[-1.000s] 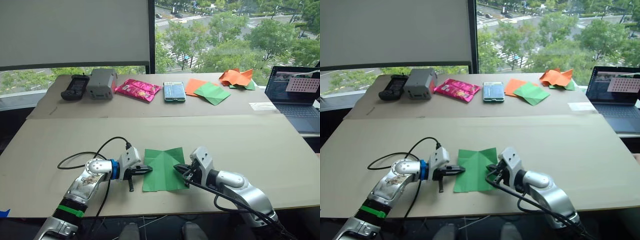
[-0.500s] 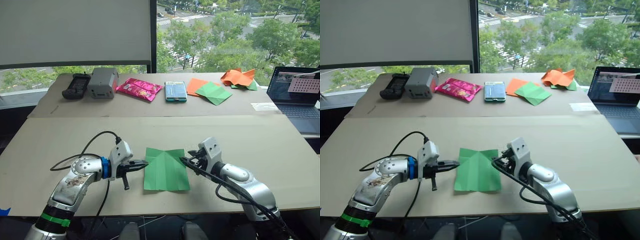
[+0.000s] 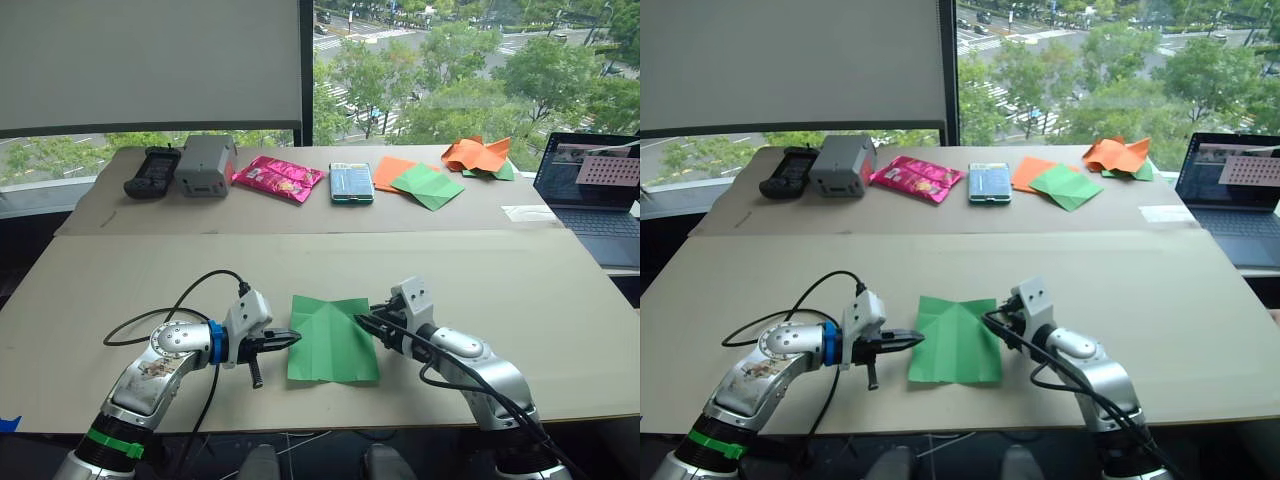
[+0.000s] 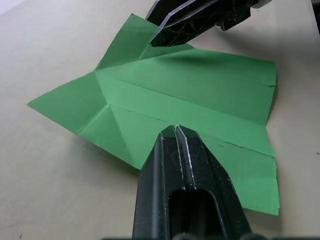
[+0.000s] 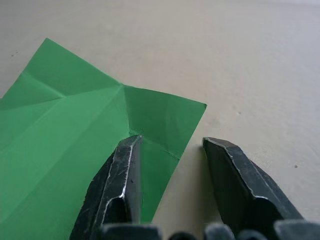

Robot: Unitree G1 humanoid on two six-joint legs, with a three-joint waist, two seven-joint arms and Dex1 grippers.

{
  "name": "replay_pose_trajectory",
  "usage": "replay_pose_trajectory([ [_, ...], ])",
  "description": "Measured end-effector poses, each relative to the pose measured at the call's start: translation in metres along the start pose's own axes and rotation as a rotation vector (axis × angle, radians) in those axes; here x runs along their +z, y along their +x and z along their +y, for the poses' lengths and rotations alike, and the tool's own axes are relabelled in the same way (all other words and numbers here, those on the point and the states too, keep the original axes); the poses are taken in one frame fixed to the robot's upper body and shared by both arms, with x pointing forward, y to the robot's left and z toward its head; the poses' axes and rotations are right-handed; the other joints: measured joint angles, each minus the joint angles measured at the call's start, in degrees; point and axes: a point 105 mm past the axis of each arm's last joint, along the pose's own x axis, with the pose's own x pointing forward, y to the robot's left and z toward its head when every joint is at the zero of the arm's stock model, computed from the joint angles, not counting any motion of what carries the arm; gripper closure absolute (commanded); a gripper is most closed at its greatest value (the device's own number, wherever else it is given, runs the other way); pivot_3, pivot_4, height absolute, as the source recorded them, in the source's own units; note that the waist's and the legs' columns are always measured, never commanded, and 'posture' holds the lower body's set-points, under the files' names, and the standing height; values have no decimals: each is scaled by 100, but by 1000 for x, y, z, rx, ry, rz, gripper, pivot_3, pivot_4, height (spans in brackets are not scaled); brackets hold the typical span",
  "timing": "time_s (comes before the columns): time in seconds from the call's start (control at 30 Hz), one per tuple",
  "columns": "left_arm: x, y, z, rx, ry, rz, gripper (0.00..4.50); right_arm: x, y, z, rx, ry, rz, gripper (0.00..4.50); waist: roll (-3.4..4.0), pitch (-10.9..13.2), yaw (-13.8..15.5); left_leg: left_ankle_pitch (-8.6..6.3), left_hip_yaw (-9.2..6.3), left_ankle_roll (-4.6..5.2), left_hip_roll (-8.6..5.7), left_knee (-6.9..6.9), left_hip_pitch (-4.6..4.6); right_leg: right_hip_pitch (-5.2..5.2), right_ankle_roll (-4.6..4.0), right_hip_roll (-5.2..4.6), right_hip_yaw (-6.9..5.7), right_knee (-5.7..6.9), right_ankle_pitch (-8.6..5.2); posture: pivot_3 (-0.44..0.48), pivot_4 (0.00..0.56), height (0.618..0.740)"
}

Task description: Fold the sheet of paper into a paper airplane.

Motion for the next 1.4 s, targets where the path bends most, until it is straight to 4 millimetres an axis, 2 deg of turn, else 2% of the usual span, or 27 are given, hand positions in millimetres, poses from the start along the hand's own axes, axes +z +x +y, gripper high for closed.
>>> replay_pose_trajectory([
  [0.1,-3,1,1,5,6,8,4500,-1,0,1,2,-8,2,4397,1,0,0,0,0,0,0,0,0,0,0,0,0,0,0,0,150,718],
  [0.13,-4,1,1,6,5,8,4500,-1,0,1,3,-9,1,4476,1,0,0,0,0,0,0,0,0,0,0,0,0,0,0,0,150,718],
  [0.3,-6,6,-2,-9,3,8,4500,-1,0,6,17,-33,-9,4476,1,0,1,0,0,0,0,0,-1,0,0,0,0,0,0,0,150,718],
  [0.4,-8,6,-2,-7,5,18,4500,6,-3,14,45,-92,-43,4476,1,0,-1,0,0,0,0,0,0,-1,0,0,0,0,0,0,150,718],
  [0.57,-12,6,-3,-13,16,45,4500,14,-10,31,98,-334,-68,4476,2,0,0,-1,1,-2,-1,0,1,-1,0,-2,0,-3,0,0,150,718],
  [0.67,-16,5,-4,-15,28,65,4500,6,-10,38,115,-533,-23,4476,0,1,4,-2,2,-3,-1,0,2,-3,-1,-4,0,-4,-1,0,150,718],
  [0.8,-16,4,-4,-18,40,67,4500,1,-5,49,144,-682,-1,4476,0,1,2,-2,2,-3,-1,0,5,-2,-1,-4,0,-3,-1,0,150,718],
  [0.9,-16,4,-4,-23,40,68,4500,-2,-3,51,145,-726,17,4476,-1,1,12,-2,2,-3,-1,0,5,-1,-1,-4,0,-3,-1,0,150,718],
  [1.1,-15,4,-2,-29,40,69,4500,-8,0,51,161,-701,61,4476,-3,0,20,-2,3,-3,-1,1,4,1,-1,-3,0,-2,-1,0,150,718],
  [1.17,-11,4,4,-23,37,65,4500,-8,0,51,162,-699,65,4476,-5,1,21,-1,3,-2,0,1,4,1,-1,-2,0,-2,-1,0,150,718],
  [1.33,29,6,29,-5,56,-39,4500,-8,1,51,169,-708,75,4476,-13,-1,23,-1,2,-2,-2,3,5,4,-1,-2,0,-2,-1,0,150,718],
  [1.4,39,12,32,-17,67,-64,4500,-7,2,52,173,-707,74,4476,-12,-4,13,1,2,1,-2,4,7,10,0,0,0,-1,0,0,150,718],
])
